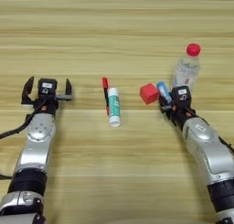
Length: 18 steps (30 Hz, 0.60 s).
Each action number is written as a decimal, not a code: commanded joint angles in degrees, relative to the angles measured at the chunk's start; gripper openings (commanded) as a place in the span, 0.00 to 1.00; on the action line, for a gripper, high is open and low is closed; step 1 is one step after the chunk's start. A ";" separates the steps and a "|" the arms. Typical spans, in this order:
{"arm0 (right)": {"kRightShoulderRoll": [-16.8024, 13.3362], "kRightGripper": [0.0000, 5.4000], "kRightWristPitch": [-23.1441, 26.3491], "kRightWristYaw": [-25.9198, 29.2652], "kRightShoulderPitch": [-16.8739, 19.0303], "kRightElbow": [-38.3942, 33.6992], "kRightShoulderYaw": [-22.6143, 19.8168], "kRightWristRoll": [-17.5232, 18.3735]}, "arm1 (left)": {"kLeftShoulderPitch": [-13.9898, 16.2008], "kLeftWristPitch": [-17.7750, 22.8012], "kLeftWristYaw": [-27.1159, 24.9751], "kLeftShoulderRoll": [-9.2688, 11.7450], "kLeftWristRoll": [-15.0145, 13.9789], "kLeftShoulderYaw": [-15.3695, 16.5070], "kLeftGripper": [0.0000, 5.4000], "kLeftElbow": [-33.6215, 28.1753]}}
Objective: Move the objects on the table
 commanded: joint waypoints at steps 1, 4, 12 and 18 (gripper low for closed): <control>-0.27 0.45 -1.83 -0.08 -0.61 -0.69 0.59 -0.74 | -0.37 -0.35 -0.17 -0.05 -0.58 -0.18 1.00 -0.05; -0.29 0.51 -3.89 -0.09 -0.40 -1.54 1.01 -1.23 | -0.39 -0.38 -0.17 -0.05 -0.58 -0.18 1.00 -0.01; -0.38 0.67 -8.02 1.14 0.60 -3.73 2.75 -1.31 | -0.37 -0.38 -0.18 -0.07 -0.56 -0.21 1.00 -0.02; -0.09 0.78 -10.56 2.48 1.14 -5.58 3.14 -0.33 | -0.36 -0.37 -0.13 -0.13 -0.51 -0.25 1.00 -0.03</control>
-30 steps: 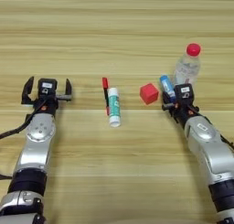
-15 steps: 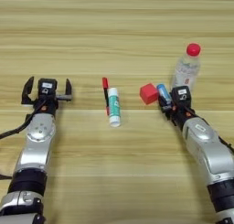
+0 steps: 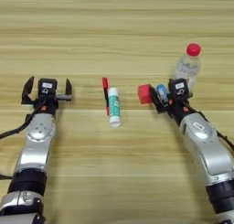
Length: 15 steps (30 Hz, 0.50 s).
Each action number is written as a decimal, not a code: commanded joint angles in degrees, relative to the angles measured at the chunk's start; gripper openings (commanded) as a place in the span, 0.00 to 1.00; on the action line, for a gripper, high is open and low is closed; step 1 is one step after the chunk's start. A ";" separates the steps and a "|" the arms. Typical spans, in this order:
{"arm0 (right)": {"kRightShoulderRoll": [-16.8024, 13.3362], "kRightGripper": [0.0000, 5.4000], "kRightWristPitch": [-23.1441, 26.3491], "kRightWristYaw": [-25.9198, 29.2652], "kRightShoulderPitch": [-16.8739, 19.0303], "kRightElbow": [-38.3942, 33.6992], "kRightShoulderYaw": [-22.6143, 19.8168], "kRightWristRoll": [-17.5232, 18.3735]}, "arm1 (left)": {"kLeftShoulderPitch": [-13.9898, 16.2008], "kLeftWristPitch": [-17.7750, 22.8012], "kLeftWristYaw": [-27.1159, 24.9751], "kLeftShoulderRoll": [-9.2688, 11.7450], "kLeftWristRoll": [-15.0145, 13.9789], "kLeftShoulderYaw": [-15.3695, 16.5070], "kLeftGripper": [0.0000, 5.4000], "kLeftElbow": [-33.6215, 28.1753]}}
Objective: Move the objects on the table
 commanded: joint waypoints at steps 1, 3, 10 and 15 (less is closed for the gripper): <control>0.03 0.82 -2.32 1.25 0.38 -2.28 0.42 0.85 | -0.36 -0.34 -0.08 -0.14 -0.50 -0.26 1.00 -0.03; 0.31 0.86 -4.22 1.85 0.58 -3.80 0.41 1.43 | -0.36 -0.36 -0.09 -0.15 -0.51 -0.26 1.00 -0.01; 0.10 0.99 -13.46 0.46 0.82 -8.27 -0.50 0.25 | -0.35 -0.45 -0.17 -0.14 -0.55 -0.27 1.00 0.05; -0.63 1.00 -20.79 -1.36 0.72 -10.05 -1.46 -2.14 | -0.35 -0.48 -0.20 -0.14 -0.52 -0.30 1.00 0.06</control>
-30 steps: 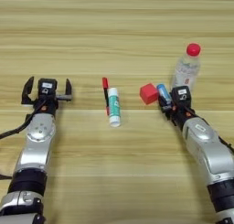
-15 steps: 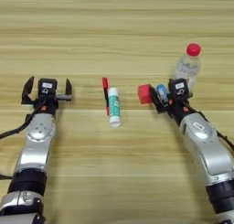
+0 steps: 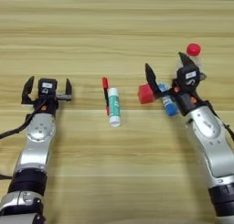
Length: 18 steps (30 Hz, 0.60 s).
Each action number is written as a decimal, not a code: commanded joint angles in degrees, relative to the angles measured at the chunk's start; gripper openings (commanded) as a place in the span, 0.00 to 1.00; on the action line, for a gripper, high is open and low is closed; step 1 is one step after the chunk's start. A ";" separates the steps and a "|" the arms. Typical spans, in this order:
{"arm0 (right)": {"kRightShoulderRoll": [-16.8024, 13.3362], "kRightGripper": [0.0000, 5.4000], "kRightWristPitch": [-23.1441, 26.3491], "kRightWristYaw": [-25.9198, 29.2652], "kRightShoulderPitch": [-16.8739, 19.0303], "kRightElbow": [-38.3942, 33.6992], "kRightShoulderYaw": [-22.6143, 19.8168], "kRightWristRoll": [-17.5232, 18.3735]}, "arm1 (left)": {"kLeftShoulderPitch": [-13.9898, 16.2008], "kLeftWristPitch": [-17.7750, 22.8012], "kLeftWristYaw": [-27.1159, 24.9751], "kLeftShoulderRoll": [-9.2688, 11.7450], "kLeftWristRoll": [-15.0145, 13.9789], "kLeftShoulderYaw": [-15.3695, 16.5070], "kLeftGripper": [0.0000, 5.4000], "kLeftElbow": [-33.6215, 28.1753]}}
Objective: Move the objects on the table
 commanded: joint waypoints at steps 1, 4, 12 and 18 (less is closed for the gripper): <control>-0.81 1.00 -5.85 -1.87 0.05 -2.40 -1.10 -2.29 | -0.34 -0.36 -0.16 -0.14 -0.52 -0.29 1.00 0.03; -0.83 1.00 -9.44 -4.02 -0.10 -3.13 -2.60 -3.39 | -0.45 -0.44 -0.09 -0.21 -0.48 -0.34 1.00 0.24; -1.28 1.00 -8.25 -11.58 -2.67 -0.75 -10.10 -3.70 | -0.41 -0.61 -0.28 -0.33 -0.69 -0.32 1.00 -0.01; -3.28 1.00 -4.60 -18.55 -5.49 2.04 -18.21 -3.91 | -0.38 -0.92 -0.74 -0.53 -0.93 -0.41 1.00 -0.29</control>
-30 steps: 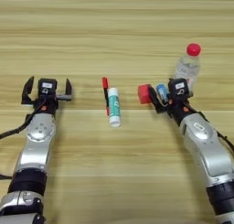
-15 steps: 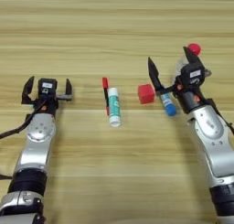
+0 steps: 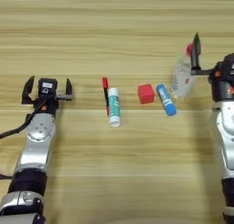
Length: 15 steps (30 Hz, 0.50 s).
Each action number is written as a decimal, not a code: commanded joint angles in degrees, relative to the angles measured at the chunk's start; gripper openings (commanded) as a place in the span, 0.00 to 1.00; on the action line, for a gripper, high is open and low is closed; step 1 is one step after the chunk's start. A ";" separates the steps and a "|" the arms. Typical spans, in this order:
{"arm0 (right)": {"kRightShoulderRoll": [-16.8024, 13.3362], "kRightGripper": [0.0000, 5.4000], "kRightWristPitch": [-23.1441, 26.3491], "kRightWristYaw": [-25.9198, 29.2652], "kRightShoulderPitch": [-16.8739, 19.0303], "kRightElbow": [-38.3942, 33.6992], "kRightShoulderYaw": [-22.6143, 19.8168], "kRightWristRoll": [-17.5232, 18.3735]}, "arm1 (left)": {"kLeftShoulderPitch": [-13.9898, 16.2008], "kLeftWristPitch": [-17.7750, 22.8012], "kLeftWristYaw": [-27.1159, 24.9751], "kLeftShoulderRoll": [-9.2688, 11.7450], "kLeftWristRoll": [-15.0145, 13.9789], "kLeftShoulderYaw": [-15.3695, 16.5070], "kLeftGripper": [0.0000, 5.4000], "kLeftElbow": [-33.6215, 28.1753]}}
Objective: Move the objects on the table
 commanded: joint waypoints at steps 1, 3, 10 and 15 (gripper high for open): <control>-2.04 1.00 4.95 -6.57 -3.28 3.35 -7.30 -0.11 | -0.35 -0.46 -0.55 -0.40 -0.76 -0.49 1.00 -0.35; -3.72 1.00 8.37 -9.61 -4.64 7.12 -11.01 0.30 | -0.26 -0.51 -0.53 -0.46 -0.57 -0.62 1.00 -0.36; -5.22 1.00 15.43 -9.61 -7.14 15.35 -13.00 3.56 | 1.29 0.16 -0.40 -1.16 -0.38 -1.34 1.00 -3.25; -5.12 1.00 16.02 -9.79 -7.25 15.31 -12.31 3.75 | 5.26 3.00 -2.34 -2.42 -1.16 -2.57 1.00 -13.39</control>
